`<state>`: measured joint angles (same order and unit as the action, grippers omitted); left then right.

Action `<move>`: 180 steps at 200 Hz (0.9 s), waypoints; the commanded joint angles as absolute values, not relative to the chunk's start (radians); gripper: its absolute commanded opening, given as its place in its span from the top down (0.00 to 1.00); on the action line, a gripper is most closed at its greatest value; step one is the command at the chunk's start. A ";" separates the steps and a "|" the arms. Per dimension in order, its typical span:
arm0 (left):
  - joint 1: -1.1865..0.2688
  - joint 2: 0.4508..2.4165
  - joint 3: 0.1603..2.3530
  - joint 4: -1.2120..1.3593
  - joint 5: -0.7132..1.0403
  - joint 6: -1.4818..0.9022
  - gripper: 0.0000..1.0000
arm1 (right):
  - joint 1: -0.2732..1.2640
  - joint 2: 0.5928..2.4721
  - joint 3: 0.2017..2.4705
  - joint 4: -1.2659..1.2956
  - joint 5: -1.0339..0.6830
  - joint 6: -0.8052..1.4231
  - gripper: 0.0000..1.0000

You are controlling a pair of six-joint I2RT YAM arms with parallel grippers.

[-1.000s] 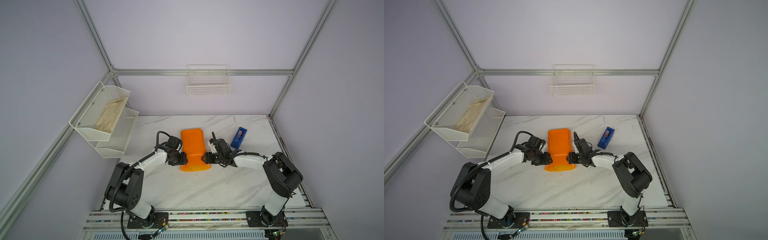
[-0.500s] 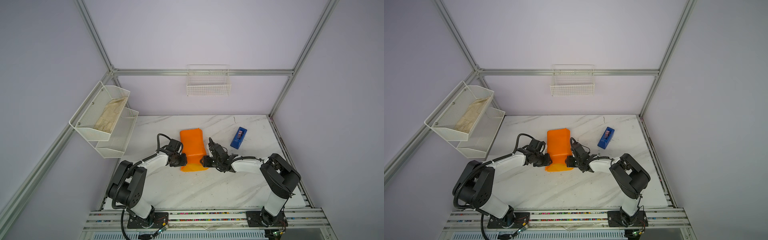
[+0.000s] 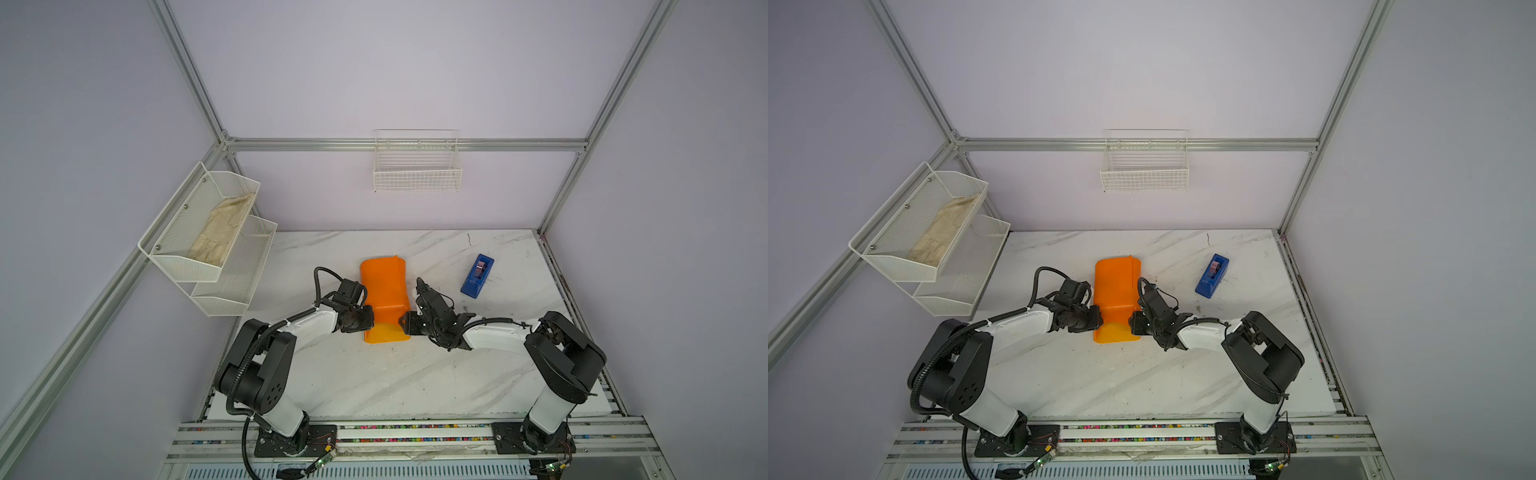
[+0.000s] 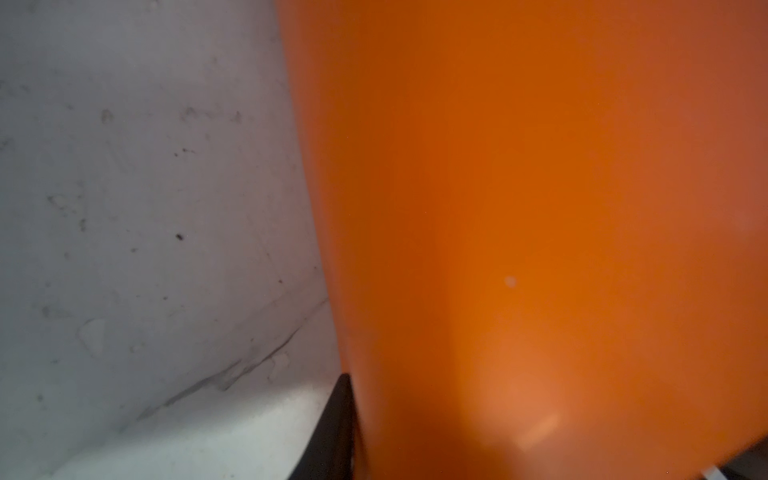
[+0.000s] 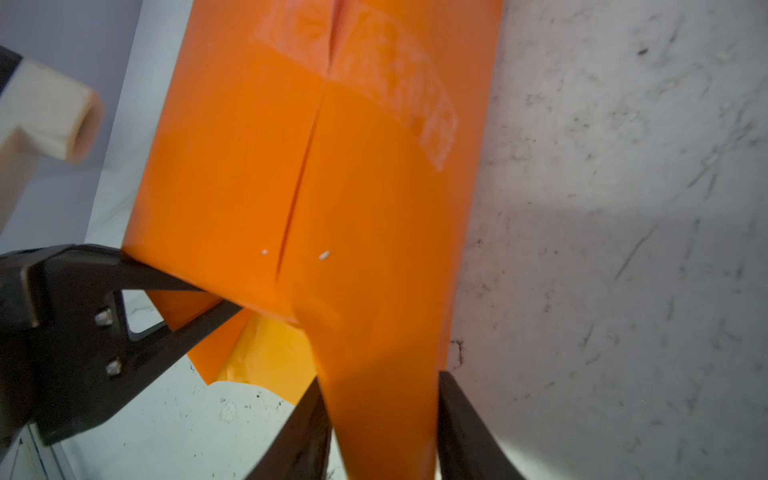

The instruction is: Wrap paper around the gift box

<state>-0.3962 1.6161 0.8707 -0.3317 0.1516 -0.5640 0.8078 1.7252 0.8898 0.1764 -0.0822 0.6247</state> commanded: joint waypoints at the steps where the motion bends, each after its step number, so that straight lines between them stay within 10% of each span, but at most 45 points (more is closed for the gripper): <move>1: -0.398 1.634 0.928 -0.328 0.121 -0.542 0.82 | 0.803 1.679 0.916 0.181 -0.070 0.635 0.49; 180: -0.376 1.731 1.086 -0.368 0.161 -0.420 0.84 | 0.712 1.767 0.930 0.273 -0.137 0.529 0.63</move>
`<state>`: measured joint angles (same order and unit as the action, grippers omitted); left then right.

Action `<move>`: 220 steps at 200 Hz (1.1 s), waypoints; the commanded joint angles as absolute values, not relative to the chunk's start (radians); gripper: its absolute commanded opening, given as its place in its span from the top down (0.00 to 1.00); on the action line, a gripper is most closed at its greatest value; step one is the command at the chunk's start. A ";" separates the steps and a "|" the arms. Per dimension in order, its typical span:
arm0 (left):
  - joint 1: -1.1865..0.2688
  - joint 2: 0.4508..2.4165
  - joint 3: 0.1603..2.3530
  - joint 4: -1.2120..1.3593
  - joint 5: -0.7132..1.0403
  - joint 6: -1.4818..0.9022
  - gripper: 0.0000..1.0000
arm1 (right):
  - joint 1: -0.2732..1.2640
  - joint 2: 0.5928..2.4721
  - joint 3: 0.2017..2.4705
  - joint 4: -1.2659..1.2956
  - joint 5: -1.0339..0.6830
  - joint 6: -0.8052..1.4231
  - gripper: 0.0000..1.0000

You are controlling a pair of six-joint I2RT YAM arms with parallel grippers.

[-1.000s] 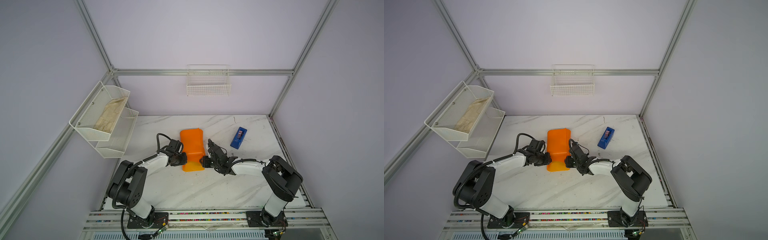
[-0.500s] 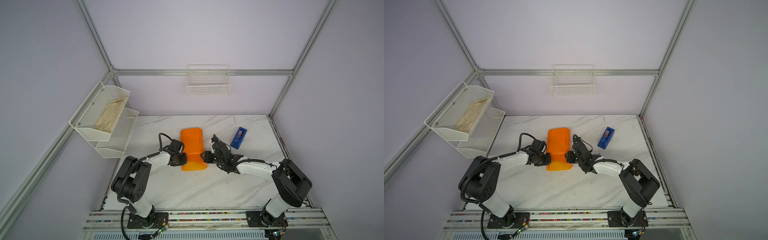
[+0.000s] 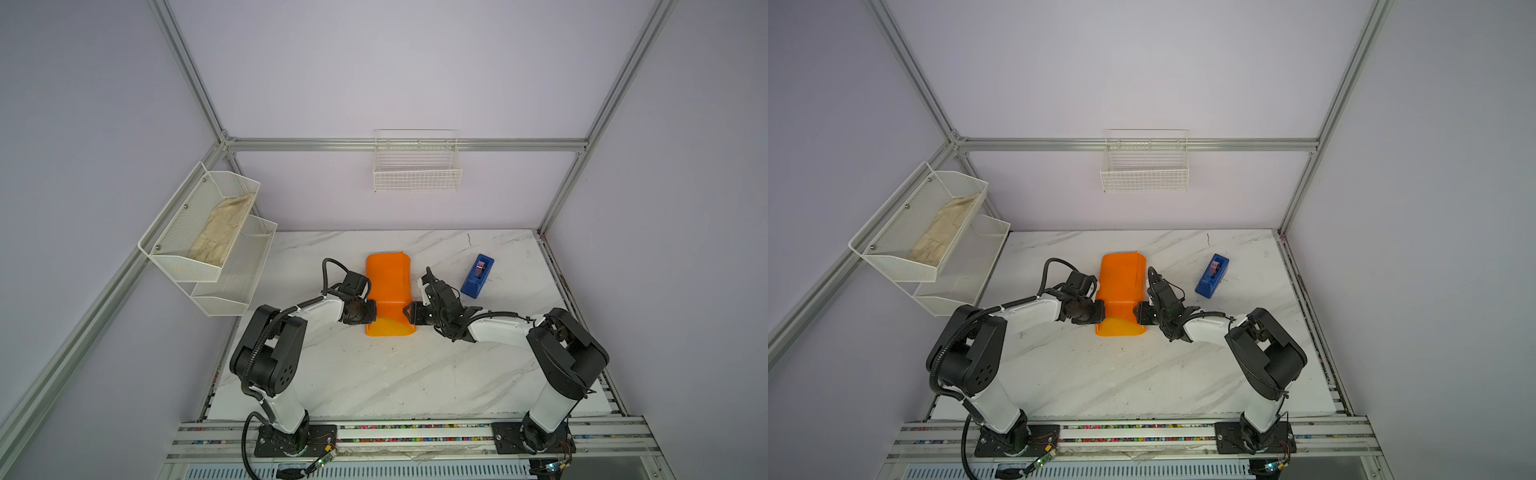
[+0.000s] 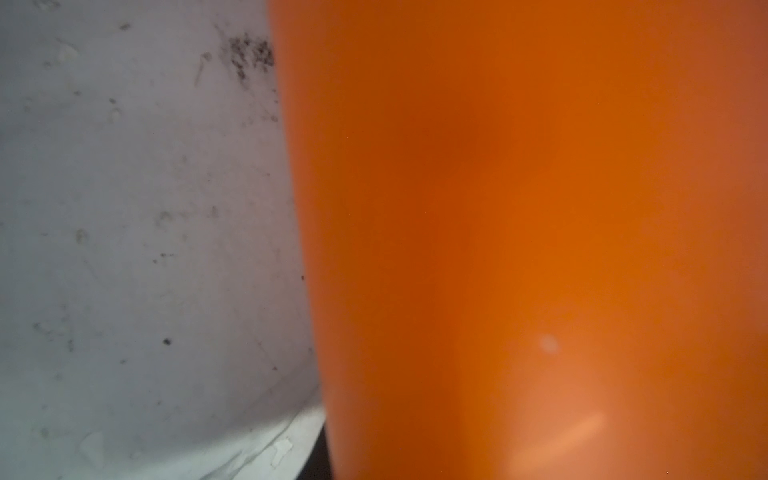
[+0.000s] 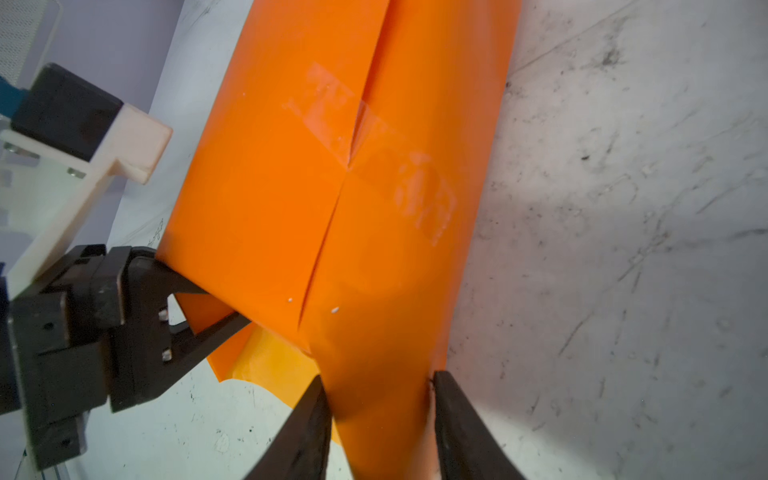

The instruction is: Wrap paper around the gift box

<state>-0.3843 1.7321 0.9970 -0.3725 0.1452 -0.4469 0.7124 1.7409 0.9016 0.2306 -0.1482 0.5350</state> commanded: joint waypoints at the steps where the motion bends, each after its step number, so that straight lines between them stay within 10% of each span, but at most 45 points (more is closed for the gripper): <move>1: -0.376 1.732 1.085 -0.368 0.162 -0.420 0.84 | 0.712 1.768 0.930 0.275 -0.137 0.529 0.63; 121: -0.377 1.731 1.078 -0.348 0.186 -0.431 0.84 | 0.713 1.849 0.971 0.287 -0.102 0.546 1.00; 185: -0.382 1.709 1.073 -0.351 0.147 -0.453 1.00 | 0.718 1.838 1.005 0.215 -0.092 0.546 1.00; 220: -0.382 1.709 1.064 -0.351 0.146 -0.449 1.00 | 0.729 1.783 0.997 0.175 -0.089 0.552 0.75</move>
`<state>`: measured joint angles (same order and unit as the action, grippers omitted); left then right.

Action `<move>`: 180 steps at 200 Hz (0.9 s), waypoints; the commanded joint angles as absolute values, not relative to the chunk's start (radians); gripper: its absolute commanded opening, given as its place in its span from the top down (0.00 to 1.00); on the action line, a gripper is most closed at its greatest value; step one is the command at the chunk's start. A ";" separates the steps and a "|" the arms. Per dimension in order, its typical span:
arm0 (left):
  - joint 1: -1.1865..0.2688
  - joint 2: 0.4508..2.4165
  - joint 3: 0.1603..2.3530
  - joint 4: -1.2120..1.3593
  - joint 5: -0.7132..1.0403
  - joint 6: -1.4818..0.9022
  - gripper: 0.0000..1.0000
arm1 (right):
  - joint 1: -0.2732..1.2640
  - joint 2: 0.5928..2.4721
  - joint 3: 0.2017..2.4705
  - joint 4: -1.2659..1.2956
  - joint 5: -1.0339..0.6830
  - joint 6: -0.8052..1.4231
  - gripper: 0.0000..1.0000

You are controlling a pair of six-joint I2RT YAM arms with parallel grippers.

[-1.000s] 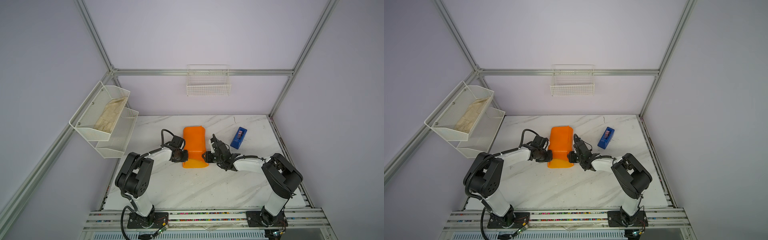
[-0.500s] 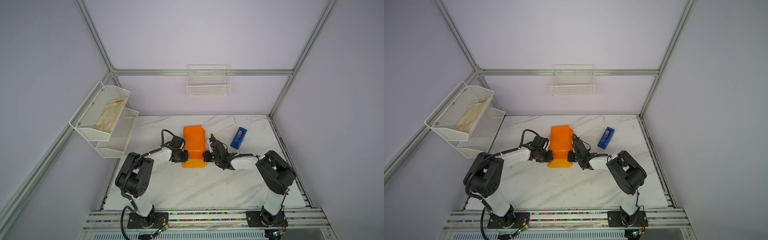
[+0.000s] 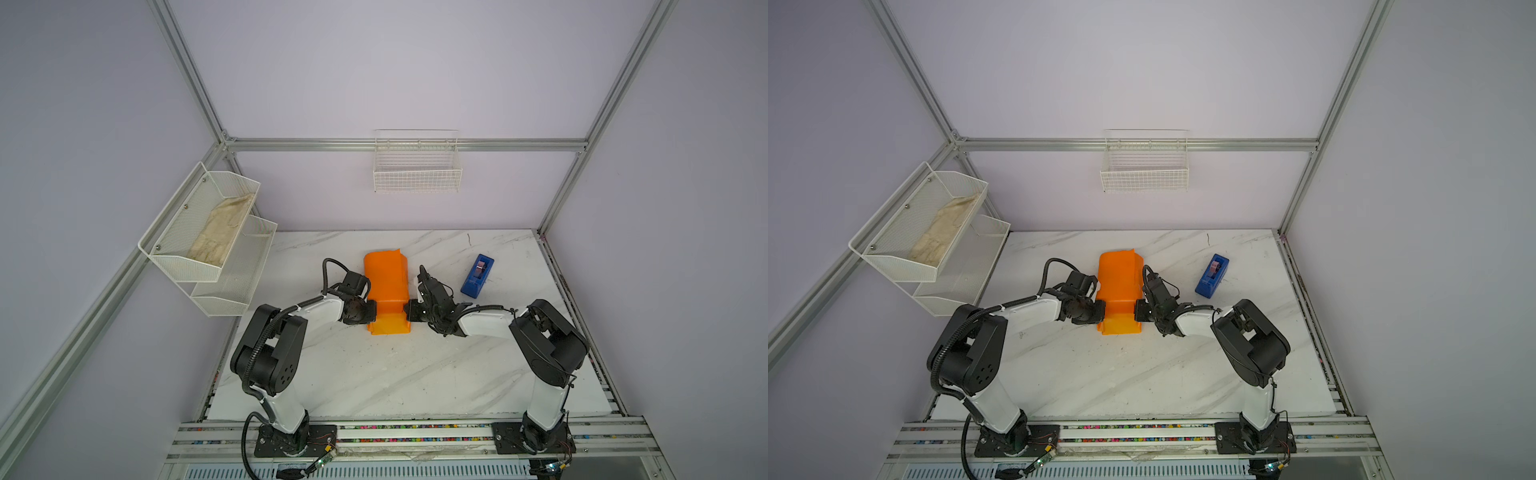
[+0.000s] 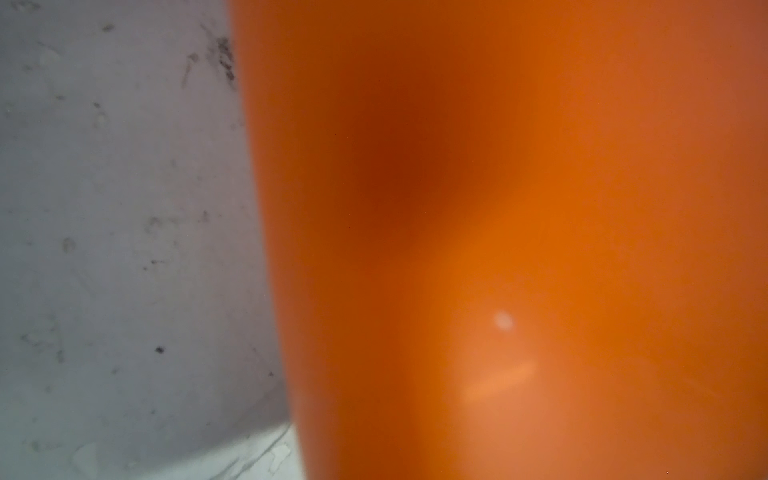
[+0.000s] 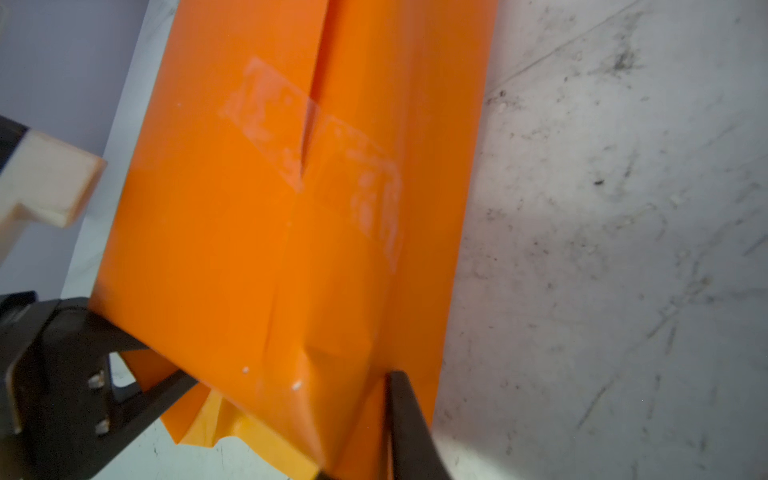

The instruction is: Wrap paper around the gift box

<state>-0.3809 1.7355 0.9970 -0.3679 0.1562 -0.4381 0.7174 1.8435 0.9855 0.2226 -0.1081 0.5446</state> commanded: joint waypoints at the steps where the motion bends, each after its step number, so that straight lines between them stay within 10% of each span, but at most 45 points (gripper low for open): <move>1: -0.382 1.709 1.064 -0.351 0.146 -0.449 1.00 | 0.729 1.781 0.996 0.175 -0.088 0.552 0.74; 180: -0.390 1.727 1.119 -0.409 0.161 -0.415 0.99 | 0.736 1.725 0.943 0.172 -0.139 0.576 0.40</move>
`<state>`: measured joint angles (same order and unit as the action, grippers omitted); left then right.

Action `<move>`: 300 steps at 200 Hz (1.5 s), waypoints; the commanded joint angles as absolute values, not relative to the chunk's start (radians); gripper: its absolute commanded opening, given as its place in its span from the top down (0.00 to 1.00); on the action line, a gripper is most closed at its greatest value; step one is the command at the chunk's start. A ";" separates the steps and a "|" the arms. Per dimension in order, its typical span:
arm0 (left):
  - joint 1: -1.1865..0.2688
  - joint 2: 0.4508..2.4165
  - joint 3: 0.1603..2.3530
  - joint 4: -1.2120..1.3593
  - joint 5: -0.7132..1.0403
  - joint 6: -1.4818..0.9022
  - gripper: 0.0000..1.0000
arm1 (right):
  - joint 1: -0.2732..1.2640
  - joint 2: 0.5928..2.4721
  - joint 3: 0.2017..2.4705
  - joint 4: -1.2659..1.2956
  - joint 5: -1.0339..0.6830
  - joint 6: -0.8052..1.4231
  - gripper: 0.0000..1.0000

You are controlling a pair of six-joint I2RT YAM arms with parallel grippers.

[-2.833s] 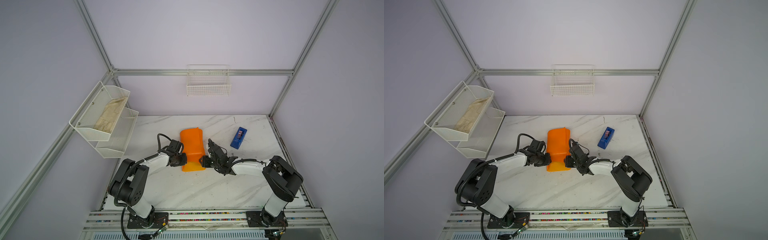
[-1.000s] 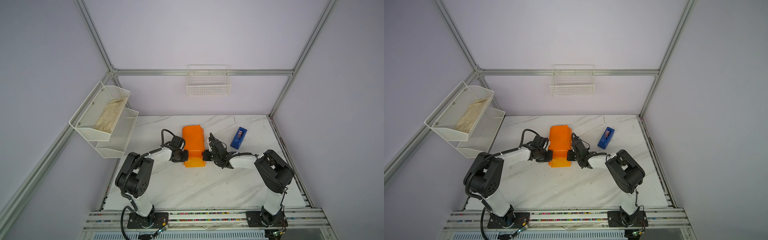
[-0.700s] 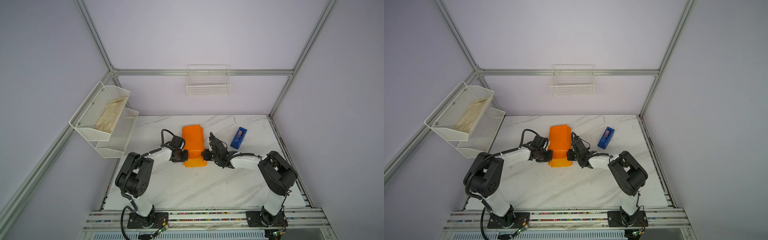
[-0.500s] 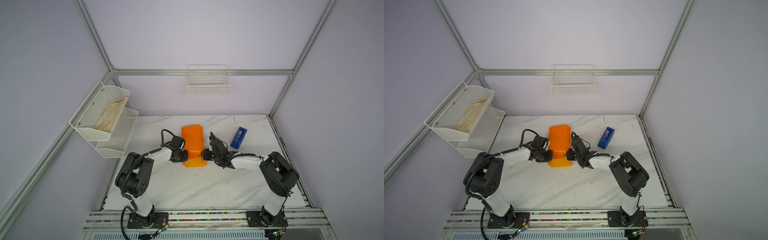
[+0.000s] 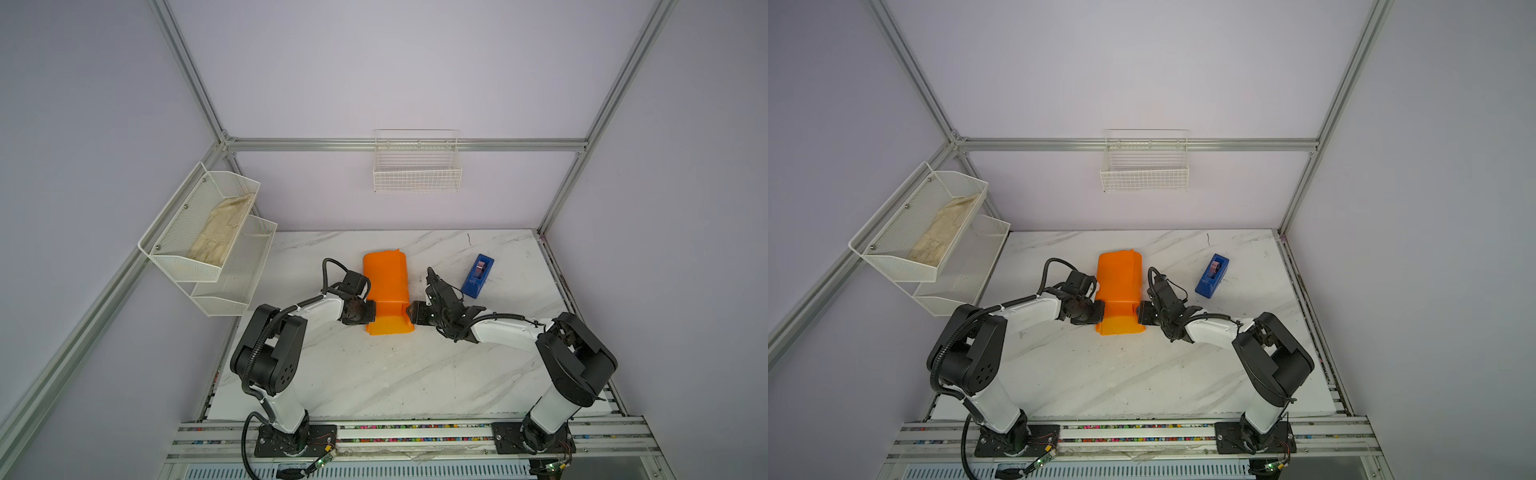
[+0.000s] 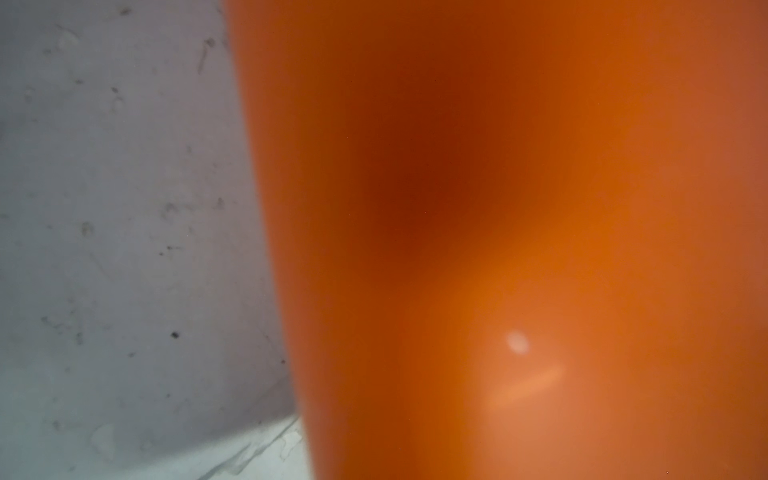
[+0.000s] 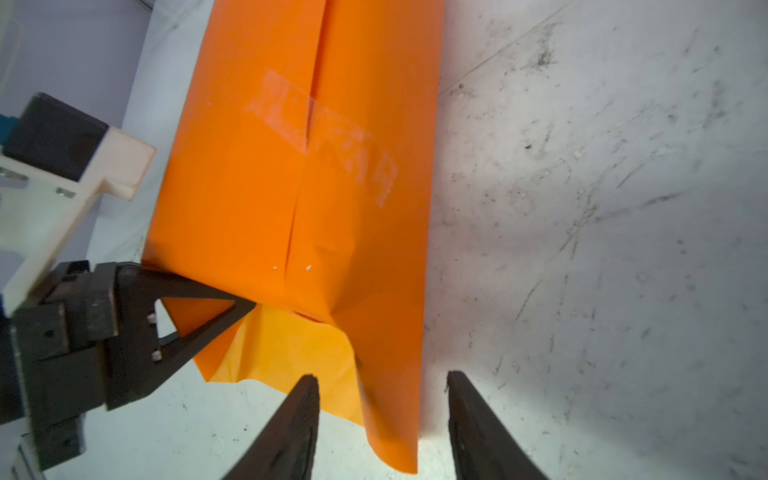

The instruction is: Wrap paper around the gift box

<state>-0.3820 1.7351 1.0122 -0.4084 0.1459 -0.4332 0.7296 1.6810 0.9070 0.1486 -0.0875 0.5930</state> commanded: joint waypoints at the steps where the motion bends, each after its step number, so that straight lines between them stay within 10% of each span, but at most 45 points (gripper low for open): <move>1: -0.390 1.727 1.119 -0.409 0.161 -0.415 0.99 | 0.736 1.727 0.945 0.171 -0.138 0.576 0.40; 152: -0.418 1.748 1.117 -0.419 0.133 -0.423 0.77 | 0.736 1.896 1.024 0.171 -0.025 0.605 1.00; 183: -0.434 1.751 1.109 -0.404 0.113 -0.435 1.00 | 0.736 1.904 1.020 0.173 -0.030 0.617 1.00; 223: -0.437 1.737 1.107 -0.400 0.082 -0.451 1.00 | 0.736 1.898 1.014 0.161 -0.020 0.635 1.00; 253: -0.440 1.715 1.092 -0.416 0.094 -0.466 0.75 | 0.736 1.896 0.999 0.171 -0.025 0.645 1.00; 300: -0.446 1.721 1.031 -0.411 0.102 -0.472 0.75 | 0.736 1.896 0.994 0.178 -0.027 0.653 1.00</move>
